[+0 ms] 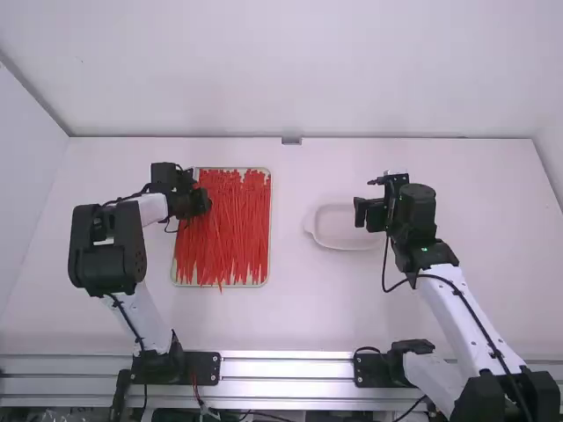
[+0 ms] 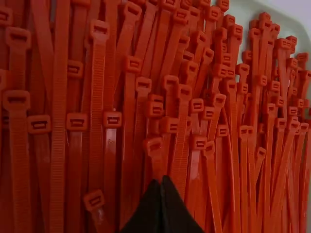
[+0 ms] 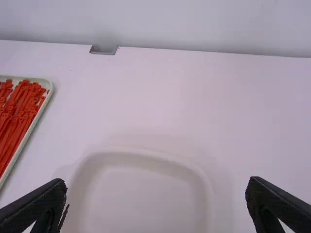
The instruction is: Fasten the cable tie
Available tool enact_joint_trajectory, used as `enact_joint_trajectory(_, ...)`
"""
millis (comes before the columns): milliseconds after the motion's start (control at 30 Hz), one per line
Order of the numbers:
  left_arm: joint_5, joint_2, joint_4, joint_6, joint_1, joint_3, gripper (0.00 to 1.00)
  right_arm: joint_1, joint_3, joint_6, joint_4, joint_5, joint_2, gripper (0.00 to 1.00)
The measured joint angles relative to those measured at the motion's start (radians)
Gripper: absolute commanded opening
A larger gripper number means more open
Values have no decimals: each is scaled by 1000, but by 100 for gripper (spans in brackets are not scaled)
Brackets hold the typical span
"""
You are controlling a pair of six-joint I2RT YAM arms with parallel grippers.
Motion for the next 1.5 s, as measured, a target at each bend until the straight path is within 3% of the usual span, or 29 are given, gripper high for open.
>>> enact_joint_trajectory(567, 4, 0, 10, 0, 0, 0, 2, 0, 0, 0, 0, 0, 0, 98)
enact_joint_trajectory(767, 3, 0, 9, -1, 0, 0, 27, 0, 0, -2, 0, 0, 0, 98)
enact_joint_trajectory(1500, -8, 0, 14, -20, -5, 0, 24, 0, 0, -1, -4, 0, 0, 98)
